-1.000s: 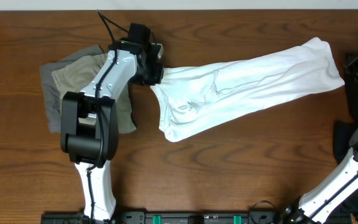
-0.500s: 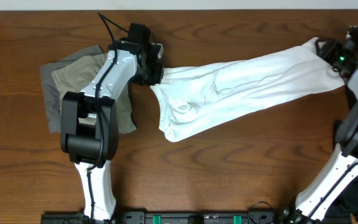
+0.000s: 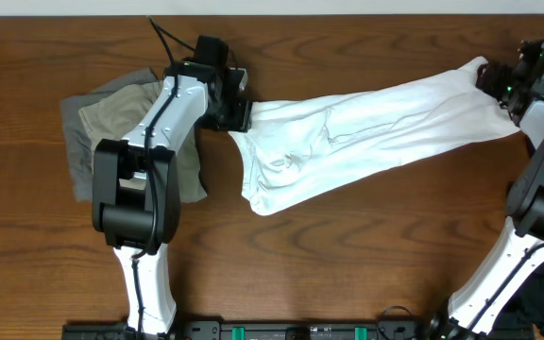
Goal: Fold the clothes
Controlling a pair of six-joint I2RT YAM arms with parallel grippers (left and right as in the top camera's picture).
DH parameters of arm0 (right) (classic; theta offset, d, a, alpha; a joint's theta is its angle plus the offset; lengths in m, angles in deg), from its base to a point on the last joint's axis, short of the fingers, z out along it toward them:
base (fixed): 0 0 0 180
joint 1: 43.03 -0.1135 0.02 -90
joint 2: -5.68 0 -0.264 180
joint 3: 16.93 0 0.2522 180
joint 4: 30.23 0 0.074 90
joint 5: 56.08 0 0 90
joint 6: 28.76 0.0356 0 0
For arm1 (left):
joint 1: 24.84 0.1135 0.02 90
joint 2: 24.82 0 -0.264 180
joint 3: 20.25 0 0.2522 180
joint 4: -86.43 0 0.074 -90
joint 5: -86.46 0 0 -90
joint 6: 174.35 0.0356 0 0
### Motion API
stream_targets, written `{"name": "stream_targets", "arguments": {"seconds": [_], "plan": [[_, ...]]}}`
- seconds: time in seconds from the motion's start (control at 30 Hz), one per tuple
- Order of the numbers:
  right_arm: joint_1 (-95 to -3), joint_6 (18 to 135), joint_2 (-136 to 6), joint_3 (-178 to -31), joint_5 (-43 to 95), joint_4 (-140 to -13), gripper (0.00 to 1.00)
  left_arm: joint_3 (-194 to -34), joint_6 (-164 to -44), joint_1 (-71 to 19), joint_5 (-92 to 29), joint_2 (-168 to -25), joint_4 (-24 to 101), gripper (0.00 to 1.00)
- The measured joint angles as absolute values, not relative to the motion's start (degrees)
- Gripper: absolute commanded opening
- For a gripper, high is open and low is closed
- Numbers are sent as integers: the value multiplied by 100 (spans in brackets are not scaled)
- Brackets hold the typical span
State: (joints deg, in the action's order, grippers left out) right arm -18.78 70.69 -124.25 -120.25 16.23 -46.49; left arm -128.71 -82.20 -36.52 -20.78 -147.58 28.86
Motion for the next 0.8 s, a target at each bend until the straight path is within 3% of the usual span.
{"name": "stream_targets", "arguments": {"seconds": [0.23,0.53,0.7,0.8], "plan": [[-1791,6613,-12425,-12025,1811,-5043,72,-12884,-8222,-3652,-2097,-14323,2809,62],[-1793,6451,-12447,-12025,1903,-5148,56,-12965,-8222,-3652,-2314,-13189,2770,62],[-1791,6383,-12613,-12075,1951,-5296,14,-12971,-8222,-3652,-2436,-12553,2647,63],[-1784,6374,-12613,-12086,1942,-5417,3,-12973,-8222,-3652,-2465,-12225,2615,63]]}}
